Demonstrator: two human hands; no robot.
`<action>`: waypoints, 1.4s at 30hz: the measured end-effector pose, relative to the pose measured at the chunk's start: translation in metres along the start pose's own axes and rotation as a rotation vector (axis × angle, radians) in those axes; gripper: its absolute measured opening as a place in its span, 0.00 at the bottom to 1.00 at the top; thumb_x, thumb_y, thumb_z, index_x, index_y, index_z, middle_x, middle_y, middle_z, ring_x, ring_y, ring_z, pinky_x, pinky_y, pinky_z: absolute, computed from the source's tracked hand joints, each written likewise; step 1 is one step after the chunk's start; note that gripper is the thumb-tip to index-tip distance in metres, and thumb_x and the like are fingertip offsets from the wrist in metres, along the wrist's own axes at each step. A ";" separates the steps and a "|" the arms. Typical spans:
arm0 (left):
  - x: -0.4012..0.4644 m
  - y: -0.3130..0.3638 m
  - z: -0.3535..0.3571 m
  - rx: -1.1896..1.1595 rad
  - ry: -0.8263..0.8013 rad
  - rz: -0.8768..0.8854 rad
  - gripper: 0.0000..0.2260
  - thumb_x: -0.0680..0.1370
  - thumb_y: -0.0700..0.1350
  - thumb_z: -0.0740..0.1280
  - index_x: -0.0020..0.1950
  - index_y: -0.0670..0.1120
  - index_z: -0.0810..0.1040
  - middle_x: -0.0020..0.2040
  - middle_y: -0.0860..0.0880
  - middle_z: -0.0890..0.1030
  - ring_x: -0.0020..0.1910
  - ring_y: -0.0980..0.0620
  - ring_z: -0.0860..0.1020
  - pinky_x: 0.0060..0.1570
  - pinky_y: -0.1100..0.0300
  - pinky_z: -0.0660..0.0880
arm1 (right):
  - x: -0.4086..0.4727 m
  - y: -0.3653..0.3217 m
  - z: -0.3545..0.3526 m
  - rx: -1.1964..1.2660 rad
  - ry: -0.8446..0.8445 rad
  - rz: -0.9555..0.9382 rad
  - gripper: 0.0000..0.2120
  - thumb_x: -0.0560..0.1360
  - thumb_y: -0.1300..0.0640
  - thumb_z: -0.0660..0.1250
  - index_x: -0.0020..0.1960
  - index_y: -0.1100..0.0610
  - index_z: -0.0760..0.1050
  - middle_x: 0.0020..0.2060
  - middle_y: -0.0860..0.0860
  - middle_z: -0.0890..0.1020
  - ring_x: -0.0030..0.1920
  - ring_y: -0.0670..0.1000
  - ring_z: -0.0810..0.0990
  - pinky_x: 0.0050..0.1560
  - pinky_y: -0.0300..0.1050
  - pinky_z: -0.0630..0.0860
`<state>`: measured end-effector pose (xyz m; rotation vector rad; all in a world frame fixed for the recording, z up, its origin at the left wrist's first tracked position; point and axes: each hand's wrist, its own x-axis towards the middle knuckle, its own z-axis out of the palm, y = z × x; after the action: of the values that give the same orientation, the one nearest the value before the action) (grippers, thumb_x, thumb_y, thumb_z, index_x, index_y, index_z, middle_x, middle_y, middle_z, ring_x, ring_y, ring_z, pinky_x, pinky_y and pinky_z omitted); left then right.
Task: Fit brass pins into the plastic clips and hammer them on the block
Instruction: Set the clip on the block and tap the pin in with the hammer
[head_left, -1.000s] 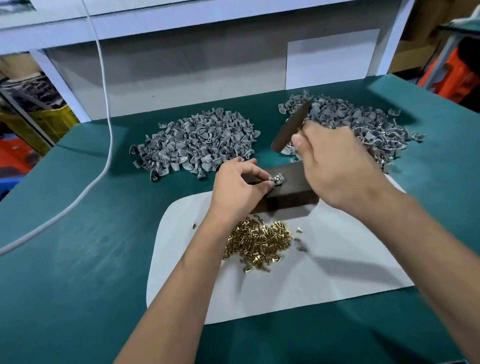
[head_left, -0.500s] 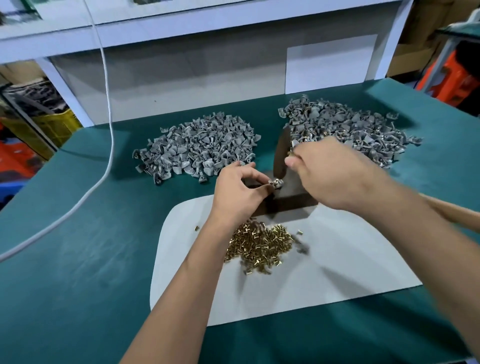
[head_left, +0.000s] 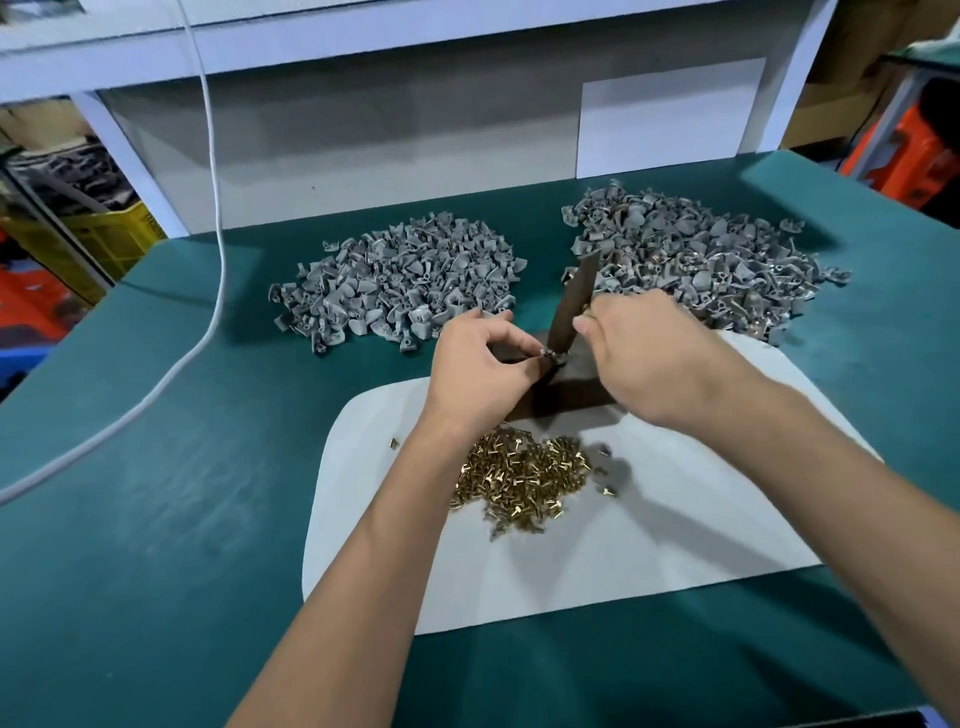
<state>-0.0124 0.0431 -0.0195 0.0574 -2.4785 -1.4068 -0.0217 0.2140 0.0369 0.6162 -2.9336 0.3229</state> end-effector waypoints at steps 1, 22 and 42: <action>-0.001 0.001 0.000 -0.001 -0.005 -0.003 0.04 0.71 0.36 0.78 0.44 0.43 0.88 0.50 0.55 0.81 0.63 0.64 0.67 0.71 0.65 0.55 | 0.002 0.001 -0.002 -0.034 -0.051 0.000 0.16 0.86 0.51 0.53 0.40 0.52 0.64 0.37 0.53 0.76 0.38 0.56 0.73 0.42 0.51 0.74; -0.003 0.004 0.000 -0.168 -0.078 -0.124 0.06 0.75 0.39 0.75 0.40 0.49 0.86 0.75 0.48 0.74 0.79 0.57 0.58 0.73 0.56 0.47 | -0.020 0.086 -0.008 -0.015 -0.325 0.003 0.11 0.67 0.47 0.81 0.34 0.47 0.79 0.33 0.42 0.81 0.36 0.41 0.78 0.36 0.41 0.73; 0.006 -0.008 -0.009 0.039 0.288 -0.013 0.09 0.76 0.43 0.73 0.37 0.53 0.82 0.50 0.63 0.81 0.61 0.56 0.78 0.72 0.47 0.67 | 0.016 0.028 0.019 0.143 0.120 -0.207 0.23 0.77 0.32 0.58 0.42 0.50 0.77 0.37 0.48 0.81 0.39 0.50 0.77 0.46 0.53 0.77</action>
<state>-0.0167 0.0301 -0.0209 0.2656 -2.2711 -1.2559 -0.0490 0.2284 0.0164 0.8784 -2.7198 0.5294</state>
